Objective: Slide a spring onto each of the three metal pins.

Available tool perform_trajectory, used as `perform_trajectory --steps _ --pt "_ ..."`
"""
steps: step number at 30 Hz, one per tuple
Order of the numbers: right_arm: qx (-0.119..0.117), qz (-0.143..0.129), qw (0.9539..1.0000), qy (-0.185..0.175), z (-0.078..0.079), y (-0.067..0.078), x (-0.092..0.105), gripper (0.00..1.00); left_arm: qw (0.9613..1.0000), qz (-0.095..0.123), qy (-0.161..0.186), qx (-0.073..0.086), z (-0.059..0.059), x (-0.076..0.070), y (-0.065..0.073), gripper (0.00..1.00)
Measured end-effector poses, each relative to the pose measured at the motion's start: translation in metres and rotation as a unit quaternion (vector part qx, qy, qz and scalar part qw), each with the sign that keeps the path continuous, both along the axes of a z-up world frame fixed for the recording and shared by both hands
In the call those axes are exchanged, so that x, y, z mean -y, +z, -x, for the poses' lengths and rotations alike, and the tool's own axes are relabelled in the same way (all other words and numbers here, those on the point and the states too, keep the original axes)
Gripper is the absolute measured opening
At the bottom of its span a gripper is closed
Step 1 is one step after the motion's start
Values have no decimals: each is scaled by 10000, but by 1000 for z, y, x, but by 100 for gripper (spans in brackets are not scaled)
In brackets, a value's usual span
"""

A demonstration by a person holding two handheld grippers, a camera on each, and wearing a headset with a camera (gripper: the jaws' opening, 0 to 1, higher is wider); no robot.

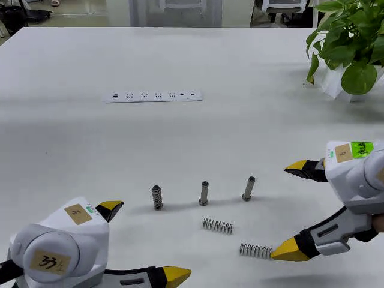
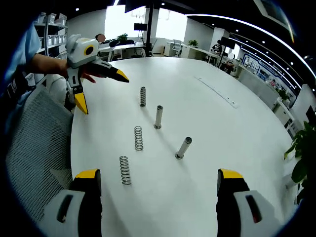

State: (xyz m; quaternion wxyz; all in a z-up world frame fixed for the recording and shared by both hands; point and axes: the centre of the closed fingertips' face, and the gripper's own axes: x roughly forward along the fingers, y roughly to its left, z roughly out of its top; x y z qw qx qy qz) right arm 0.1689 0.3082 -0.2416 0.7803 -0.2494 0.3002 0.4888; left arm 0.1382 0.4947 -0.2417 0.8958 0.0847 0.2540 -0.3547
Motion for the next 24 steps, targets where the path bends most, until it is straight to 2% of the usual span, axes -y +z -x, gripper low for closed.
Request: perform_trajectory --steps 7,9,19,24 --pt "-24 -46 9997 -221 8 -2 17 99 10000 13 72 -14 2 -6 -1 98" --pt "-7 -96 9995 -298 5 -3 21 99 10000 23 77 -2 2 -8 -2 98" --pt "-20 -76 9989 -473 12 -6 30 99 10000 -44 -45 -44 4 -9 -4 97" --pt "-29 -112 9986 -520 16 -4 31 99 9999 54 -90 -21 2 -10 0 95"
